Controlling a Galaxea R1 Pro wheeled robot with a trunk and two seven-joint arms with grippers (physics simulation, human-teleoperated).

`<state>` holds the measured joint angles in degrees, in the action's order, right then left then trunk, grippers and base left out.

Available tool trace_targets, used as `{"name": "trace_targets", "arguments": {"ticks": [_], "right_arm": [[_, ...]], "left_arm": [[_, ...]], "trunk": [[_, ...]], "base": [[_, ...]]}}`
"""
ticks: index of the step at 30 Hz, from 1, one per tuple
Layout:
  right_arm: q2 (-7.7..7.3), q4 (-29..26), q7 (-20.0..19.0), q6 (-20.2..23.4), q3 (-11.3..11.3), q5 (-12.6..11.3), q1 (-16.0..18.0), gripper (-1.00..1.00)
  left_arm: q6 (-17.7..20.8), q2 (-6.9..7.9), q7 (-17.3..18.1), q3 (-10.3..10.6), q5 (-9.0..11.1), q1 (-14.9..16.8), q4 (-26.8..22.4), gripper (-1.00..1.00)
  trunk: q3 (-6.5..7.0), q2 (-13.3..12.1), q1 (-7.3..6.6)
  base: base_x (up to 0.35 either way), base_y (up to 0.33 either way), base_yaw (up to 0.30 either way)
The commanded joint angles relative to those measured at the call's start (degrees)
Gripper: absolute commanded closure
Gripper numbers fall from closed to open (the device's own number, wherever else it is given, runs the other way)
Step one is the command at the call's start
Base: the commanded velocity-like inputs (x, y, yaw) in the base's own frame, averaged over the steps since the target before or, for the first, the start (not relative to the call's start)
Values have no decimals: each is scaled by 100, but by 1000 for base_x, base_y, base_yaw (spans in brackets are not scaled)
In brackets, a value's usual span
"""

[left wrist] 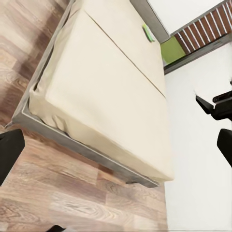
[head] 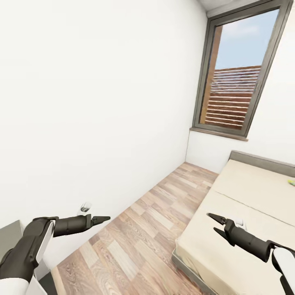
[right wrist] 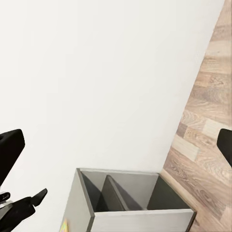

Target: Put all the toys in the child's room - the three board games (two on the bed and one on the table), the two jigsaw puzzles on the table, and the tennis ball on the table - inside the toy box on the table in the child's room.

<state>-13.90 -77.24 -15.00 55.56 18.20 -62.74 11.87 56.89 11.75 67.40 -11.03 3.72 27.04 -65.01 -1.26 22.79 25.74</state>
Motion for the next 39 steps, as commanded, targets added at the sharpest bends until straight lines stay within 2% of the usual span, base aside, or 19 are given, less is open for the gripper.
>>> {"name": "trace_targets", "arguments": {"ticks": [1, 31, 39], "right_arm": [[1, 3, -56, 25, 8, 55, 8, -100], [-3, 58, -56, 33, 9, 59, 8, -100], [-7, 199, -56, 38, 139, 52, 8, -100]], "left_arm": [[50, 2, 2, -3, 23, 3, -2, -100], [50, 3, 2, -4, 24, 3, -10, -100], [48, 3, 3, -5, 31, 3, -10, -100]], "trunk": [[-10, 13, 4], [72, 13, 4], [94, 13, 4]], "base": [[0, 0, -276], [0, 0, -276], [0, 0, -276]]}}
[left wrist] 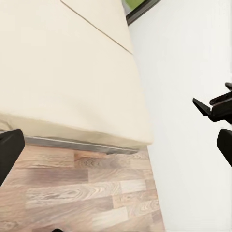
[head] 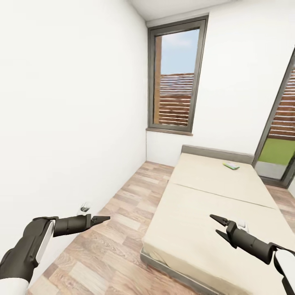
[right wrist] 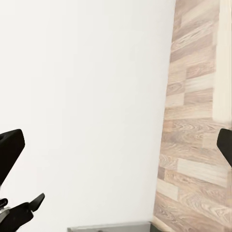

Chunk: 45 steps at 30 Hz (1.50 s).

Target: Put all the toys in the child's room - the three board games (two on the bed and one on the table), the two jigsaw puzzles on the table, and the tennis ball on the table - inside the toy box on the table in the child's room.

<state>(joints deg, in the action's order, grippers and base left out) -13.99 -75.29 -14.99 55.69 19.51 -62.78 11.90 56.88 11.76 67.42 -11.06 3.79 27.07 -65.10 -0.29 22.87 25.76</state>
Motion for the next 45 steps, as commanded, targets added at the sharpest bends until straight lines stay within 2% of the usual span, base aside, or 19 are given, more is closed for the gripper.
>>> {"name": "trace_targets", "arguments": {"ticks": [1, 26, 45], "right_arm": [[2, 10, -57, 26, 14, 56, 5, -100], [6, 56, -57, 29, 36, 56, 5, -100], [1, 58, -57, 28, 36, 56, 5, -100]], "left_arm": [[48, 2, 4, -1, 26, 0, -1, -100], [-58, 20, 44, 3, 63, 0, -2, -100], [-74, 19, 28, 15, 53, 0, -37, -100]], "trunk": [[0, 5, 2], [66, 5, 2], [67, 5, 2]], "base": [[0, 0, -276], [0, -4, -276], [7, -270, -247]]}}
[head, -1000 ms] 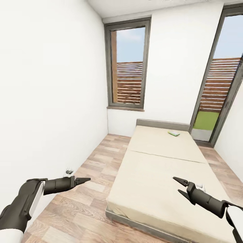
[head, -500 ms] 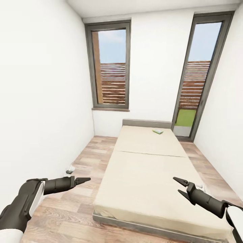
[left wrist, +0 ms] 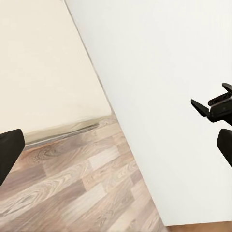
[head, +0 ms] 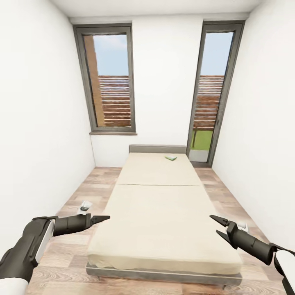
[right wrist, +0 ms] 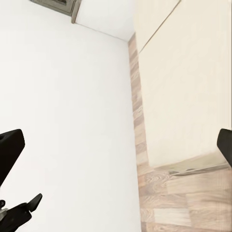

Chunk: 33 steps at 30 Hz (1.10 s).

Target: Put all the toys in the child's room - the three board games (two on the bed and one on the table), the two jigsaw puzzles on the table, and the tennis ball on the table - inside the toy box on the table in the child's room.

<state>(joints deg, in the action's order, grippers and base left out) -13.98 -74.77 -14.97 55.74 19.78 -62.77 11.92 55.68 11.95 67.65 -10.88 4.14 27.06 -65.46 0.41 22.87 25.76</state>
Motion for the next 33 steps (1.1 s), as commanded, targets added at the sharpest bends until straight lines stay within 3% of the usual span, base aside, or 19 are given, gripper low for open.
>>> {"name": "trace_targets", "arguments": {"ticks": [1, 18, 33], "right_arm": [[1, 6, -59, 22, 8, 54, 4, -100], [8, 1, -57, 16, 8, 56, 4, -100], [10, -3, -59, 16, 8, 63, 4, -100]], "left_arm": [[46, 0, 4, -2, 19, 1, -2, -100], [31, -15, 3, 6, 16, 1, -2, -100], [30, -23, -6, 15, 16, 1, -2, -100]], "trunk": [[-9, 4, 3], [-143, 4, 3], [-160, 4, 3]], "base": [[65, -314, -35], [95, -320, 97], [112, -321, 34]]}}
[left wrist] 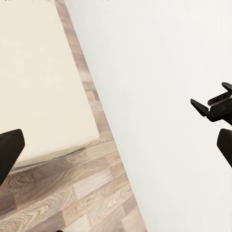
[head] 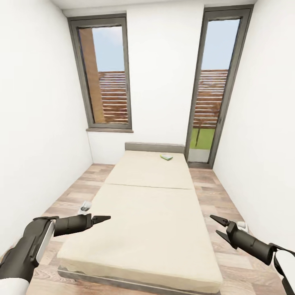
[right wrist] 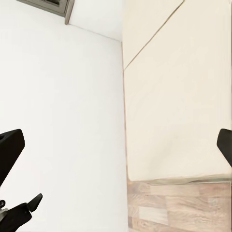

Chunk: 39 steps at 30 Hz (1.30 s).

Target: Put all the toys in the child's room - the three board games (two on the bed and one on the table), the two jigsaw puzzles on the table, and the tennis ball on the table - inside the toy box on the table in the child's room.

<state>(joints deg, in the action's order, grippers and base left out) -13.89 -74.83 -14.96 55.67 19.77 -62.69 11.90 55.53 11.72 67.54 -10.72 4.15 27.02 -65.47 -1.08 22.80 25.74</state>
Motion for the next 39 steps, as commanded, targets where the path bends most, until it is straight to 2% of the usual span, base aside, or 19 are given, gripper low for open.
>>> {"name": "trace_targets", "arguments": {"ticks": [1, 12, 39], "right_arm": [[0, 4, -60, 23, 9, 55, 5, -100], [0, 14, -55, 2, 9, 59, 5, -100], [9, 254, -3, -39, -8, 113, 5, -100]], "left_arm": [[44, -1, 7, -1, 15, 5, -1, -100], [46, -3, 13, 7, 15, 5, -9, -100], [44, -10, 6, -7, 1, 5, -4, -100]], "trunk": [[-11, 11, 5], [-12, 11, 5], [-12, 11, 5]], "base": [[105, -322, 126], [27, -336, 175], [1, -318, 8]]}}
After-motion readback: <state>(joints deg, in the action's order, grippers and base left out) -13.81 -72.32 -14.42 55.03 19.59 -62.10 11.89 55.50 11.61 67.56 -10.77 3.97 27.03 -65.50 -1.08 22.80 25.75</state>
